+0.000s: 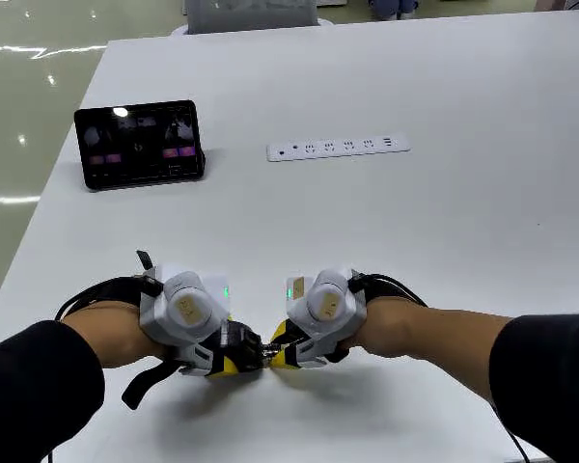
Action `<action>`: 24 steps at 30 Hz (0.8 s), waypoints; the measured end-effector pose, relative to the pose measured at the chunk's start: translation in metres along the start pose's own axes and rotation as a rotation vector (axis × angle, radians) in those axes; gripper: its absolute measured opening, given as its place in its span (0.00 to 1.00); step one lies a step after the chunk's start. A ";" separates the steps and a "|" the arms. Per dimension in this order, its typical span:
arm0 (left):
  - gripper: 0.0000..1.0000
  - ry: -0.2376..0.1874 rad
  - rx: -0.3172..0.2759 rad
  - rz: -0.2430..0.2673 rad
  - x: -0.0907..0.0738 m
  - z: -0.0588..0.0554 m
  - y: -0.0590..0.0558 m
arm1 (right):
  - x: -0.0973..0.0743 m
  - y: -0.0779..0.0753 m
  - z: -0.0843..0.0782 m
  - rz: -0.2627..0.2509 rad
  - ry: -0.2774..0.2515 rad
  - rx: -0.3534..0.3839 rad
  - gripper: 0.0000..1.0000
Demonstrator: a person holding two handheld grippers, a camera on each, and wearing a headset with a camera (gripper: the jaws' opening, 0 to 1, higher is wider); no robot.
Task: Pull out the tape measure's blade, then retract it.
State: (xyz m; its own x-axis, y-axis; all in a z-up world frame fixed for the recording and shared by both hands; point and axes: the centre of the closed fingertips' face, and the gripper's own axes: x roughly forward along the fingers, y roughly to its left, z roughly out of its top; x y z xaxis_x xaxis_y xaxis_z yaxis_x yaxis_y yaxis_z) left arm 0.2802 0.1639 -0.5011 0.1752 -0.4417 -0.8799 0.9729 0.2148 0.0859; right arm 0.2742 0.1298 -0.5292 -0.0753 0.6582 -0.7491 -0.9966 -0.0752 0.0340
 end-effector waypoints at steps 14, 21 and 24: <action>0.32 0.006 -0.002 0.003 -0.001 0.000 -0.001 | -0.004 -0.001 -0.004 0.009 0.013 0.007 0.11; 0.33 0.005 -0.003 0.004 -0.001 0.000 -0.002 | -0.006 0.001 -0.005 0.015 0.021 0.004 0.11; 0.33 0.005 -0.004 0.004 -0.001 0.000 -0.002 | -0.009 0.000 -0.007 0.014 0.026 0.001 0.11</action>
State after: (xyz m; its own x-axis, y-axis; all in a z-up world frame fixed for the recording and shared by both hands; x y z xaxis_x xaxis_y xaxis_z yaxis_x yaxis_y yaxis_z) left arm 0.2783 0.1637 -0.5006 0.1780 -0.4366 -0.8819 0.9716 0.2198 0.0873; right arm 0.2746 0.1192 -0.5272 -0.0888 0.6376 -0.7653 -0.9954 -0.0837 0.0458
